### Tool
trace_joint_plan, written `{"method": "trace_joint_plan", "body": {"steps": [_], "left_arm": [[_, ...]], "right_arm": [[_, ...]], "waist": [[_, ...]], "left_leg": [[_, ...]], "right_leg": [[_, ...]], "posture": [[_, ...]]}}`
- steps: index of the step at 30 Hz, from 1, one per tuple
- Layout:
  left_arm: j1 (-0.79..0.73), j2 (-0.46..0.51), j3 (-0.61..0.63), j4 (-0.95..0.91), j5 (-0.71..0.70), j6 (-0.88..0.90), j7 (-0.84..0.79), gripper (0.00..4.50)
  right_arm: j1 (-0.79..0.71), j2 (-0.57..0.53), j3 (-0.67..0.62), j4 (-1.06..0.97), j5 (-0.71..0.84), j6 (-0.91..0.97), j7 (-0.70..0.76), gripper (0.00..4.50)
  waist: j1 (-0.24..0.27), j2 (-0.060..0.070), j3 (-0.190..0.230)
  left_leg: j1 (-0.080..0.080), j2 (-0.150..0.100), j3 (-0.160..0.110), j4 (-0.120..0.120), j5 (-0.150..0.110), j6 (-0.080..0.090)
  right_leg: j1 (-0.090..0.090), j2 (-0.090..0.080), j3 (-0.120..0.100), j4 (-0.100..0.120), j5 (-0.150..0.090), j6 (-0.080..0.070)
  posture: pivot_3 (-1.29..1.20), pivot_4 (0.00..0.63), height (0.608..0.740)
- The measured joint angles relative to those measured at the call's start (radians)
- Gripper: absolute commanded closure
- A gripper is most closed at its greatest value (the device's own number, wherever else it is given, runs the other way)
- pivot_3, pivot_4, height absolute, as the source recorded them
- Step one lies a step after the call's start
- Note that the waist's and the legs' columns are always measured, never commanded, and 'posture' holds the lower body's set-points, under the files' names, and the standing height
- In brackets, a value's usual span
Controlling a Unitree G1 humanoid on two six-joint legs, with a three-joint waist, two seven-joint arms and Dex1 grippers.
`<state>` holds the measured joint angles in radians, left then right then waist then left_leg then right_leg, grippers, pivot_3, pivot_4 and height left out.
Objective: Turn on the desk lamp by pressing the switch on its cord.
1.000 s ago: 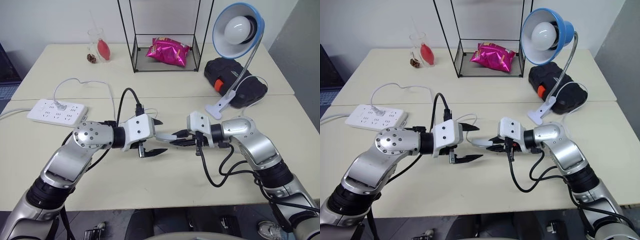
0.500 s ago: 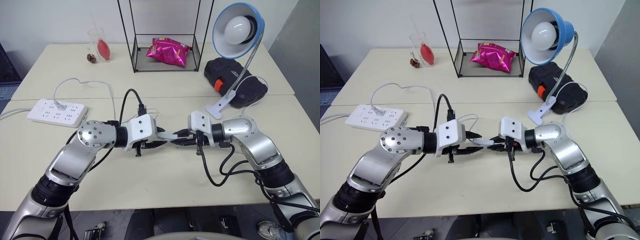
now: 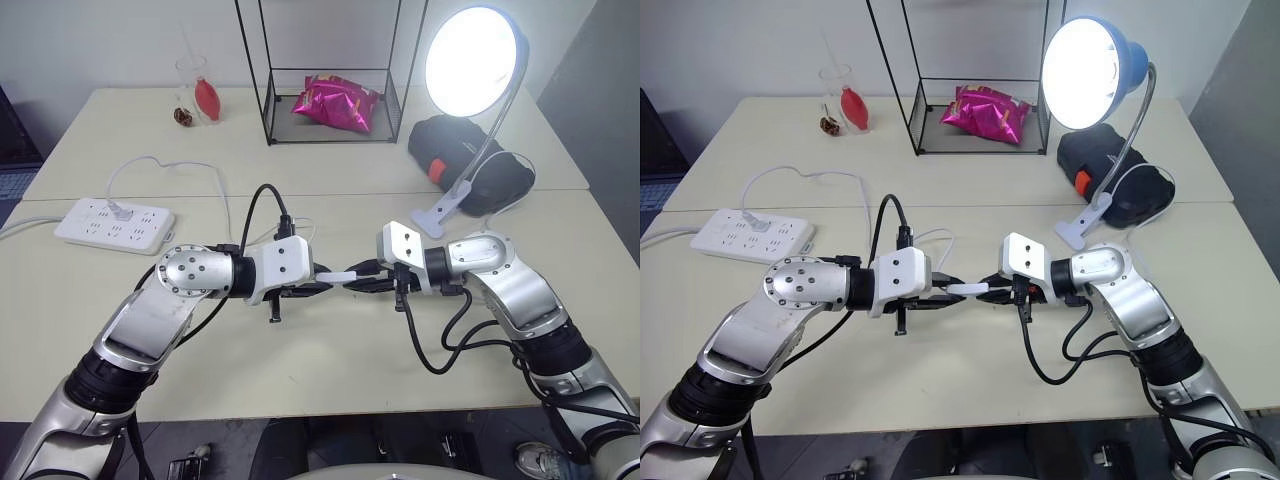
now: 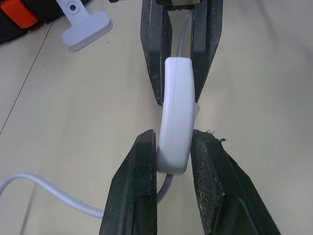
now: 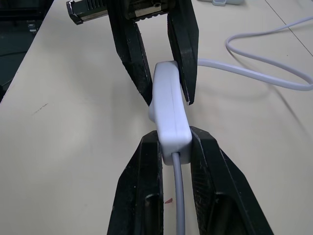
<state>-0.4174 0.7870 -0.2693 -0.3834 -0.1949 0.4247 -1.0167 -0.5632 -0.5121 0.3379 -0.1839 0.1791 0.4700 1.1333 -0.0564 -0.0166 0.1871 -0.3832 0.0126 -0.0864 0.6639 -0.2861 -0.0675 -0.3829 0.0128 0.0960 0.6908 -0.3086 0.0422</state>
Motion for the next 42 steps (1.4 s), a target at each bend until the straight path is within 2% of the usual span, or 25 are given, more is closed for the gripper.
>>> {"method": "trace_joint_plan", "body": {"steps": [3,5,6,12,16,20,23,28,33,34,38,42], "left_arm": [[0.001,-0.003,0.000,0.000,-0.001,0.000,0.000,3.86],[0.002,-0.007,0.001,0.000,-0.002,0.000,0.000,3.16],[0.002,-0.009,0.002,0.000,-0.003,0.000,0.002,3.08],[0.008,-0.018,0.020,-0.010,-0.014,0.000,0.000,1.64],[0.048,0.000,0.059,-0.056,-0.039,-0.029,-0.018,0.94],[0.064,0.005,0.131,-0.090,-0.066,-0.040,-0.009,0.92],[0.087,0.003,0.233,-0.119,-0.134,0.004,0.019,0.92],[0.224,0.117,0.438,-0.184,-0.258,0.101,-0.017,0.92],[0.311,0.152,0.522,-0.239,-0.293,0.118,-0.019,0.92],[0.339,0.155,0.526,-0.251,-0.292,0.115,-0.018,0.92],[0.403,0.163,0.535,-0.276,-0.289,0.111,-0.018,0.92],[0.425,0.170,0.554,-0.278,-0.285,0.110,0.001,0.92]], "right_arm": [[-0.001,0.002,0.000,0.000,0.000,0.000,0.001,4.12],[-0.001,0.002,0.000,0.000,0.000,0.000,0.002,4.12],[-0.001,0.002,0.000,0.000,0.001,0.000,0.002,4.12],[-0.003,0.021,0.001,-0.006,0.028,0.001,-0.001,4.12],[-0.003,0.024,0.002,-0.006,0.032,0.001,-0.005,4.12],[-0.007,0.045,0.012,0.018,0.027,-0.007,-0.022,4.12],[-0.023,0.066,0.037,0.089,-0.002,-0.045,-0.028,4.12],[-0.117,0.129,0.045,0.354,-0.072,-0.184,-0.072,4.12],[-0.195,0.193,0.047,0.589,-0.123,-0.314,-0.105,4.12],[-0.212,0.213,0.046,0.646,-0.131,-0.350,-0.114,3.77],[-0.237,0.238,0.044,0.783,-0.166,-0.432,-0.136,2.84],[-0.239,0.246,0.033,0.840,-0.184,-0.488,-0.151,1.91]], "waist": [[0.000,0.000,0.000],[0.000,0.000,0.000],[0.000,0.000,0.000],[0.000,0.000,0.000],[0.000,0.000,0.000],[0.000,0.000,0.000],[-0.005,0.000,0.000],[-0.019,0.000,0.000],[-0.022,0.000,0.000],[-0.024,0.000,0.000],[-0.025,0.000,0.000],[-0.025,0.000,0.000]], "left_leg": [[0.000,0.000,0.000,0.000,0.000,0.000],[0.000,0.000,0.000,0.000,0.000,0.000],[0.000,0.000,0.000,0.000,0.000,0.000],[0.000,0.000,0.000,0.000,0.000,0.000],[-0.001,0.001,0.000,0.000,0.000,0.000],[0.000,0.001,0.000,0.000,0.000,0.000],[0.000,0.001,0.000,0.000,0.000,0.000],[0.000,0.002,0.001,0.000,0.000,0.000],[0.000,0.002,0.001,0.000,0.000,0.000],[0.000,0.002,0.001,0.000,0.000,0.000],[0.000,0.002,0.001,0.000,0.000,0.000],[0.001,0.002,0.001,0.000,0.000,0.000]], "right_leg": [[0.000,0.000,0.000,0.000,0.000,0.000],[0.000,0.000,0.000,0.000,0.000,0.000],[0.000,0.000,0.000,0.000,0.000,0.000],[-0.001,0.000,0.000,0.001,0.000,0.000],[-0.001,0.000,0.000,0.001,0.000,0.000],[-0.001,0.000,0.000,0.002,0.000,0.000],[-0.002,0.000,0.001,0.003,0.000,0.000],[-0.004,0.000,0.000,0.005,-0.001,-0.001],[-0.003,0.000,0.001,0.005,-0.001,-0.001],[-0.003,0.000,0.001,0.005,-0.001,-0.001],[-0.004,-0.001,0.001,0.005,-0.001,-0.001],[-0.003,-0.001,0.001,0.006,-0.001,-0.001]], "posture": [[0.00,0.150,0.740],[0.00,0.150,0.740],[0.00,0.150,0.740],[0.00,0.150,0.740],[0.00,0.150,0.740],[0.00,0.150,0.740],[0.00,0.150,0.740],[0.00,0.150,0.740],[0.00,0.150,0.740],[0.00,0.150,0.740],[0.00,0.150,0.740],[0.00,0.150,0.740]]}}
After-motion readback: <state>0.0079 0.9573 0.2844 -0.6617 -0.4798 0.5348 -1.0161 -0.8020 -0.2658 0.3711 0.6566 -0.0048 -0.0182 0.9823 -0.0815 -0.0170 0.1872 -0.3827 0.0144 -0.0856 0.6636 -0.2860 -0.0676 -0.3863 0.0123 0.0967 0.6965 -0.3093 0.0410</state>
